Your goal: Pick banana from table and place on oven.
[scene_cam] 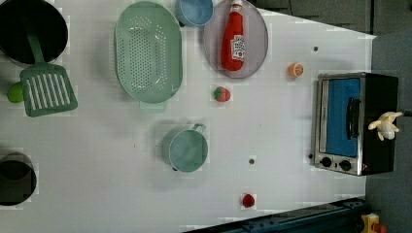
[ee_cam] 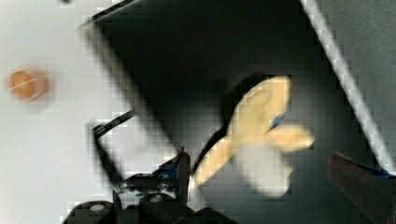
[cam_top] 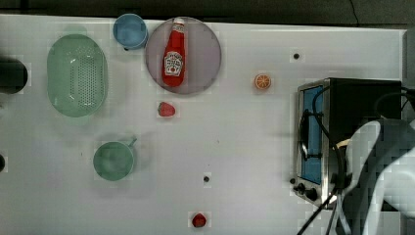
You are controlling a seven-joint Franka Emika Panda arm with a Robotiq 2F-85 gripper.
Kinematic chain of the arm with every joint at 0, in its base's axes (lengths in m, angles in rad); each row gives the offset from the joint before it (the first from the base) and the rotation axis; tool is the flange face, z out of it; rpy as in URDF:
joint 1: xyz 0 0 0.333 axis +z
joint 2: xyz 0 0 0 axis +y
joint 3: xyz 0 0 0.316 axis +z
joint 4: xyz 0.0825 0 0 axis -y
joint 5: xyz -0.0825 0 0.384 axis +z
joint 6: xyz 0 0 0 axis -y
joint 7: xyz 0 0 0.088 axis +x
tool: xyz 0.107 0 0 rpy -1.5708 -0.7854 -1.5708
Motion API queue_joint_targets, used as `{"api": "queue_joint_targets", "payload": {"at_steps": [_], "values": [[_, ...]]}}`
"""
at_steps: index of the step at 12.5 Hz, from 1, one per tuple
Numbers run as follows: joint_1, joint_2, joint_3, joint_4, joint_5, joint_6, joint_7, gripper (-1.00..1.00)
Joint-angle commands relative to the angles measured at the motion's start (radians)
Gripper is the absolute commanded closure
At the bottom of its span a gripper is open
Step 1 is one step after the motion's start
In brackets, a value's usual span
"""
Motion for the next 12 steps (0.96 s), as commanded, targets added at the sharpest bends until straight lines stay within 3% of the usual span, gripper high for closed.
{"api": "queue_joint_targets", "payload": {"at_steps": [1, 8, 12], "values": [[0.043, -0.102, 0.035, 0.096, -0.007, -0.15, -0.004, -1.0], [0.057, -0.248, 0.355, 0.112, -0.027, -0.391, 0.694, -1.0], [0.057, -0.279, 0.486, 0.111, -0.027, -0.42, 0.951, -1.0]]}}
